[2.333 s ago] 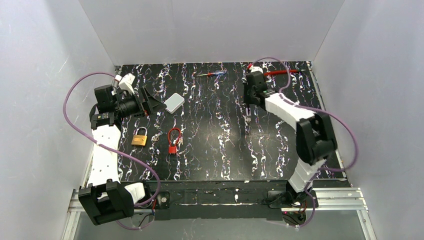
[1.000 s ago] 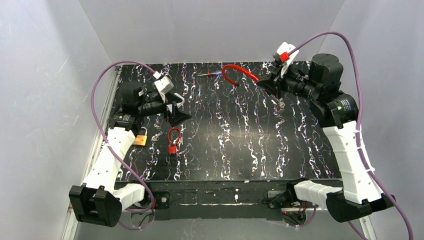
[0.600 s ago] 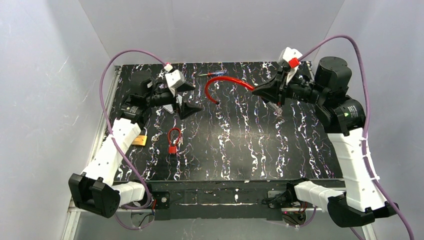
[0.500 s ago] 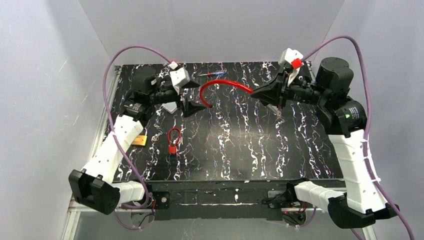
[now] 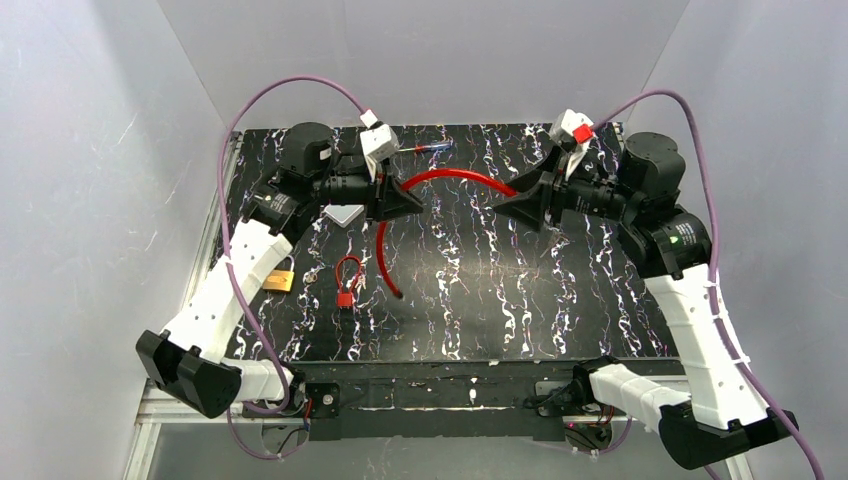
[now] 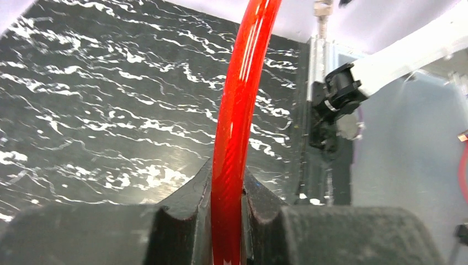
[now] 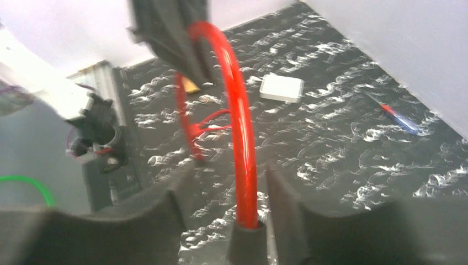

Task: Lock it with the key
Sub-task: Pick up the lock from the center of the board.

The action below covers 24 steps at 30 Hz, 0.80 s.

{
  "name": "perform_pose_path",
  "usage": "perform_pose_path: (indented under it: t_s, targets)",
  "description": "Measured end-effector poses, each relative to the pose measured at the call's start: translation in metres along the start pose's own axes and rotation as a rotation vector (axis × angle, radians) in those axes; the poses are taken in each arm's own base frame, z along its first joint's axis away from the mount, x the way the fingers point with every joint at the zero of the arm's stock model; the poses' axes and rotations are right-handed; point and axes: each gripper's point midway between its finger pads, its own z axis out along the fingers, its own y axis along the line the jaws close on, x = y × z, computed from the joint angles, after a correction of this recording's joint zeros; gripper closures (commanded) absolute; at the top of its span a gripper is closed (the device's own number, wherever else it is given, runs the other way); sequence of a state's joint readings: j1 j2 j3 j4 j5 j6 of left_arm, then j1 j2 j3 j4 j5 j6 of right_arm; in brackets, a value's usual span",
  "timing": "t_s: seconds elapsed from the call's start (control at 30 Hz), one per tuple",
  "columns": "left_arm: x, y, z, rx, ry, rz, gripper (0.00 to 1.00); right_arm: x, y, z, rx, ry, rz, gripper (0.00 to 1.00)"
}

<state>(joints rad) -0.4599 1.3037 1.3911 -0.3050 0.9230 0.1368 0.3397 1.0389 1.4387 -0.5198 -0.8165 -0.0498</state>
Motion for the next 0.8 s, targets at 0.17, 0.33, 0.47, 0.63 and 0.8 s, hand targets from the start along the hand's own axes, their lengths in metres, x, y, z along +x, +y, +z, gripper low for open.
perform_pose_path:
  t_s: [0.17,0.33,0.47,0.63,0.8]
  targets:
    - [-0.015,-0.015,-0.011,-0.026,0.022,-0.161,1.00,0.015,-0.038,-0.004,0.191,0.026,-0.013,0.02]
    - [-0.009,-0.013,-0.013,-0.085,0.041,-0.312,1.00,0.012,-0.069,-0.023,0.392,0.030,-0.066,0.02]
    - [0.003,-0.012,-0.012,-0.100,0.057,-0.438,1.00,0.012,-0.081,-0.041,0.507,0.041,-0.154,0.02]
    - [0.009,-0.015,-0.010,-0.100,0.064,-0.592,1.00,0.050,-0.097,-0.049,0.567,0.149,-0.225,0.02]
    - [0.005,-0.024,-0.007,-0.051,0.049,-0.694,1.00,0.107,-0.102,-0.043,0.532,0.258,-0.203,0.02]
